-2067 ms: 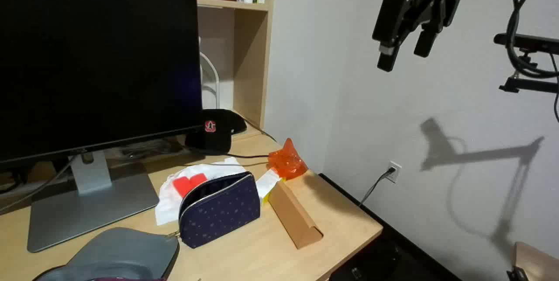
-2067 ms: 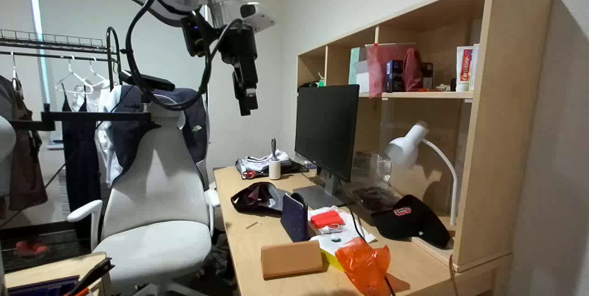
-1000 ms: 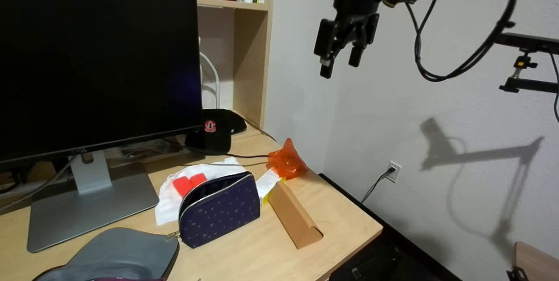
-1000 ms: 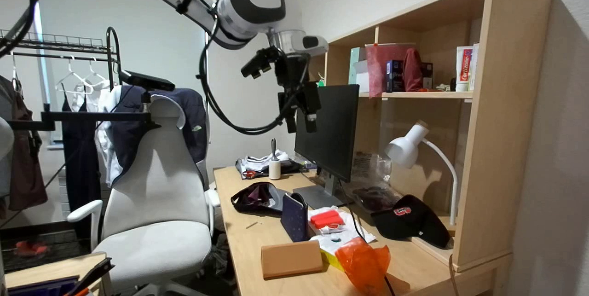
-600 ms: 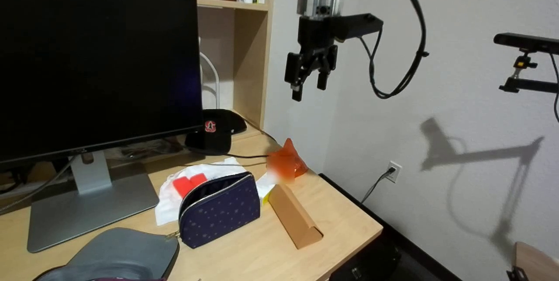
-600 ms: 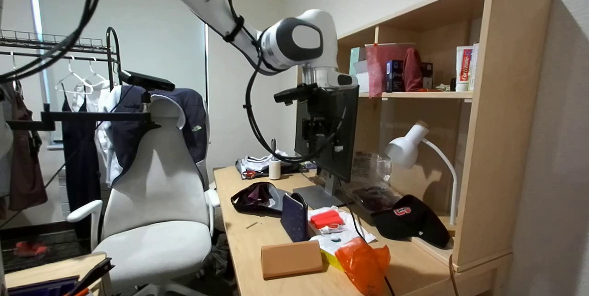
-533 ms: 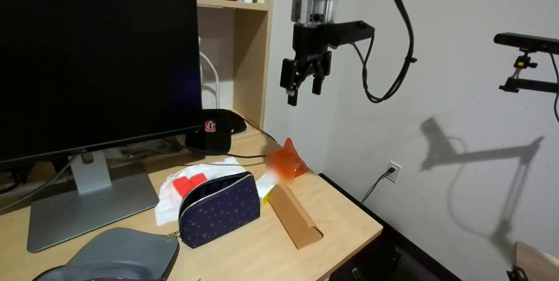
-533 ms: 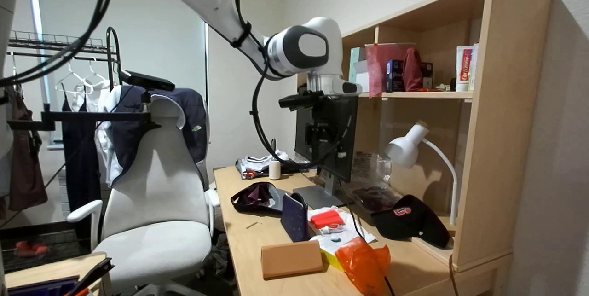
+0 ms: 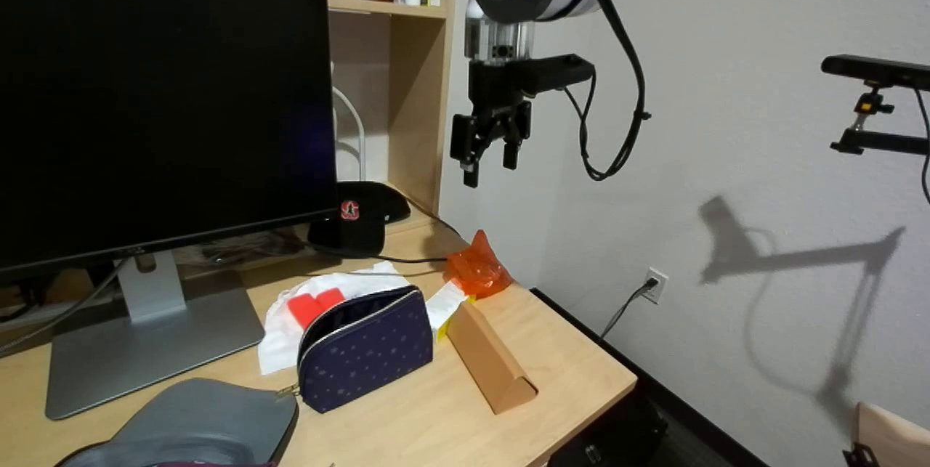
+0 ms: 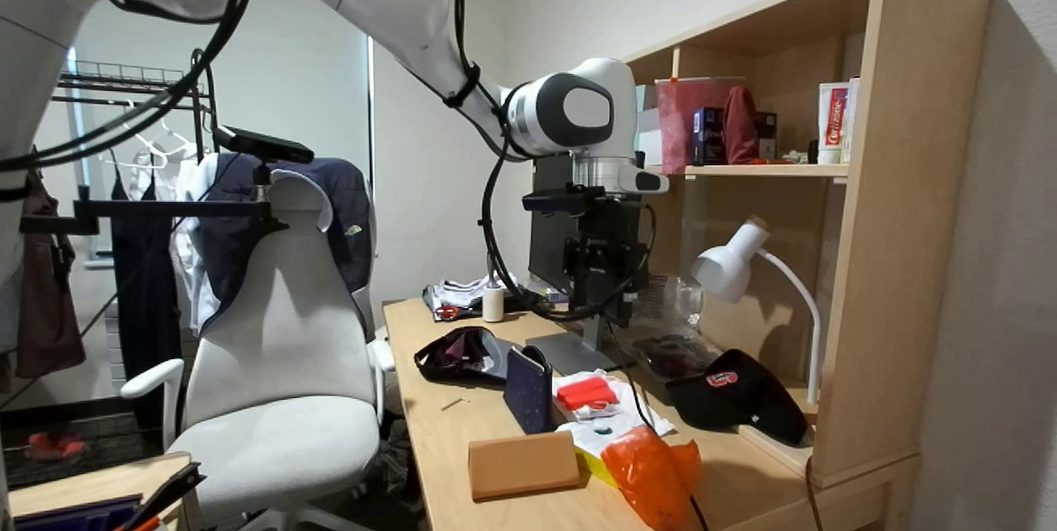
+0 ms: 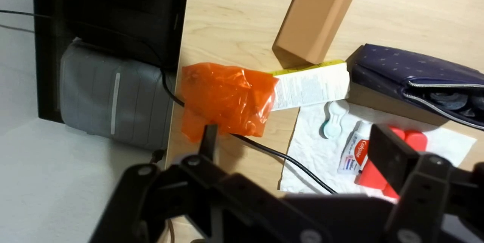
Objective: Move the brown case to the left
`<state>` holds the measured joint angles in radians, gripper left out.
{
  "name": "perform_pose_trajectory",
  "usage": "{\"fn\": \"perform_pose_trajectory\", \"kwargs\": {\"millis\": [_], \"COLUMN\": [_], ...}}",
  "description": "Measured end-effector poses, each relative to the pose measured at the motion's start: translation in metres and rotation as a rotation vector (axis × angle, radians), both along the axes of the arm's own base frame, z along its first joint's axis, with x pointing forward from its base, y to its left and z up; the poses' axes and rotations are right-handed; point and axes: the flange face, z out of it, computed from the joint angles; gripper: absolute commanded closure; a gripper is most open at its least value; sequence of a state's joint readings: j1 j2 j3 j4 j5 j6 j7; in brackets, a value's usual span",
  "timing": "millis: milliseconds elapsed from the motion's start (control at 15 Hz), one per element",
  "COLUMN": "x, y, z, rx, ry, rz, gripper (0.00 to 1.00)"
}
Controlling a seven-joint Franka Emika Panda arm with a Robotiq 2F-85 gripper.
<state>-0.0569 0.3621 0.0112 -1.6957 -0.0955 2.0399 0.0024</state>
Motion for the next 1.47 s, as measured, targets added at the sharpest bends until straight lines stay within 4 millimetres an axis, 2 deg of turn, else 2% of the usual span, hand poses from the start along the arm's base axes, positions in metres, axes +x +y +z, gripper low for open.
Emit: {"fn": "perform_pose_trajectory", "kwargs": {"millis": [333, 533, 733, 933, 1267, 1467], "x": [0.002, 0.013, 0.027, 0.042, 0.065, 0.075], "y": [-0.005, -0.026, -0.049, -0.064, -0.075, -0.08], "z": [-0.004, -0.017, -0.037, -0.062, -0.115, -0.134], "rx": [0.012, 0.054, 0.093, 0.119, 0.121, 0.123], "ry": [0.003, -0.001, 0.001, 0.01, 0.075, 0.098], "rz": [-0.015, -0.062, -0.09, -0.096, -0.109, -0.114], "gripper": [0.0, 0.0, 0.0, 0.0, 0.0, 0.0]}}
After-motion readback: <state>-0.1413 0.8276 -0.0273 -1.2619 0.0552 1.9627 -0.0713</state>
